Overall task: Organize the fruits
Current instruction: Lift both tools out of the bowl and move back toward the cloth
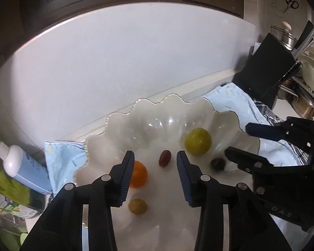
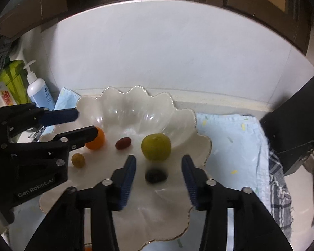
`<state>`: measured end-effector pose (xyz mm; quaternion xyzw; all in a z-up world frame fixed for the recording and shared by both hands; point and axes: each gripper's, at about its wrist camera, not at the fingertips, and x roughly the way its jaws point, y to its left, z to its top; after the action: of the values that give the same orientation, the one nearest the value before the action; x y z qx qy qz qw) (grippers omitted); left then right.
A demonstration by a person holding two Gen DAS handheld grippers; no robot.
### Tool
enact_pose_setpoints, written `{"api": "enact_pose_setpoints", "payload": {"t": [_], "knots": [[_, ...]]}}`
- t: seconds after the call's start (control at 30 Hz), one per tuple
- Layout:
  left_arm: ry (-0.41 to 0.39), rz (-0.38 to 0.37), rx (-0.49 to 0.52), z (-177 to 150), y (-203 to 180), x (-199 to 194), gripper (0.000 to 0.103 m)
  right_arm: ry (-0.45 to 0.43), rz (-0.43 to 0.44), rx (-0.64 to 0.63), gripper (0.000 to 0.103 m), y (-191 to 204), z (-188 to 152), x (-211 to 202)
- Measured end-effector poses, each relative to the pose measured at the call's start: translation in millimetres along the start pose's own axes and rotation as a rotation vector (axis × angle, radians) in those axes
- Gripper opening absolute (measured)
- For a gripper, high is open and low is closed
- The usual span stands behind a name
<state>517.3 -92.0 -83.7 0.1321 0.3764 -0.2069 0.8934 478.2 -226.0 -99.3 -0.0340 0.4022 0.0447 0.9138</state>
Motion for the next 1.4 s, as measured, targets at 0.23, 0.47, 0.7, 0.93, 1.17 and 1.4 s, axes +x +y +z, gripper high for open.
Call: {"api": "enact_pose_setpoints", "payload": {"t": [0.23, 0.47, 0.7, 0.93, 1.17, 1.4], "knots": [[-0.074, 0.051, -0.021, -1.1, 5.7, -32.9, 0.063, -0.055, -0.037, -0.007, 0.057, 0.8, -1.5, -26.4], [-0.154, 0.076, -0.039, -11.9, 4.3, -80.2, 0.078, -0.155, -0.045, -0.005, 0.066, 6.7, -5.3, -69.9], [-0.199, 0.096, -0.081, -27.5, 0.1, -121.3, 0.084, -0.248, -0.042, -0.024, 0.068, 16.6, -15.4, -113.5], [-0.23, 0.141, -0.097, -48.7, -14.4, -159.1, 0.084, -0.306, -0.01, -0.049, 0.068, 23.7, -34.0, -145.5], [-0.251, 0.191, -0.143, -78.1, -28.5, -196.6, 0.085, -0.335, 0.036, -0.074, 0.068, 25.6, -55.9, -168.5], [-0.241, 0.221, -0.193, -106.8, -45.3, -219.6, 0.085, -0.347, 0.1, -0.103, 0.067, 29.0, -78.6, -183.9]]}}
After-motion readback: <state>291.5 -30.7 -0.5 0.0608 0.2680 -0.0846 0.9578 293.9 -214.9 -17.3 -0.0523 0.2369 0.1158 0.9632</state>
